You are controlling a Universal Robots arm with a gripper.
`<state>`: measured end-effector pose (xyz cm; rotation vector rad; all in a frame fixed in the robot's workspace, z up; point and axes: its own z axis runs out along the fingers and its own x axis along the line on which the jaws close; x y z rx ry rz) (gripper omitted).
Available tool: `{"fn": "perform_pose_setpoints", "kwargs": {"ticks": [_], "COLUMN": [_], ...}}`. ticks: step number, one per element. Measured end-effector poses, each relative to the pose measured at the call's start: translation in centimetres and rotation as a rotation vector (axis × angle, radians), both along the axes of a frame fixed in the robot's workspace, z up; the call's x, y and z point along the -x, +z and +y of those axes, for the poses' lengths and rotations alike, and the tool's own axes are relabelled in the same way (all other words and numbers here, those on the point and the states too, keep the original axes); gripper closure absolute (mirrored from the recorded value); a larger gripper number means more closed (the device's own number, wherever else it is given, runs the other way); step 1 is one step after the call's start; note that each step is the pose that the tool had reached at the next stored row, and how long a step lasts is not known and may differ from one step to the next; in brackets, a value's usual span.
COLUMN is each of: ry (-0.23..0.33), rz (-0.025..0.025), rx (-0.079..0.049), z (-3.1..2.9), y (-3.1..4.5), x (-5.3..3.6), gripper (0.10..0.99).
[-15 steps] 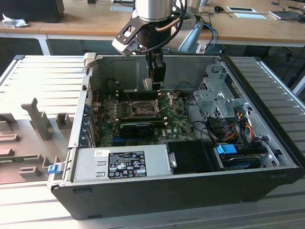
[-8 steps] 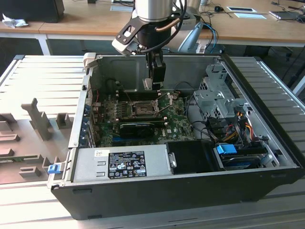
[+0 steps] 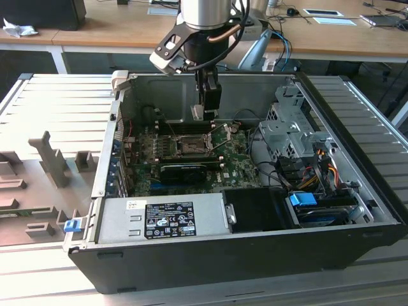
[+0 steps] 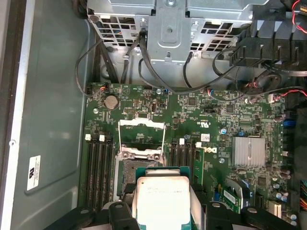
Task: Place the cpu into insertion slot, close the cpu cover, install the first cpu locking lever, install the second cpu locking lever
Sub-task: 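Place the cpu into insertion slot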
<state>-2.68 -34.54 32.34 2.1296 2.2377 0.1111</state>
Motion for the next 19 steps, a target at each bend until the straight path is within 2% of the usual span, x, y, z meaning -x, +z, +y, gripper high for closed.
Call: {"fn": "perform_pose_setpoints", "kwargs": {"ticks": [14,19], "ry": [-0.007,-0.026], "rz": [-0.0001,0.0002], "rx": [0.0,0.0], "z": [0.0,0.16], "y": [-0.14,-0.37], "x": [0.0,0.0], "gripper": [0.553,0.553]}}
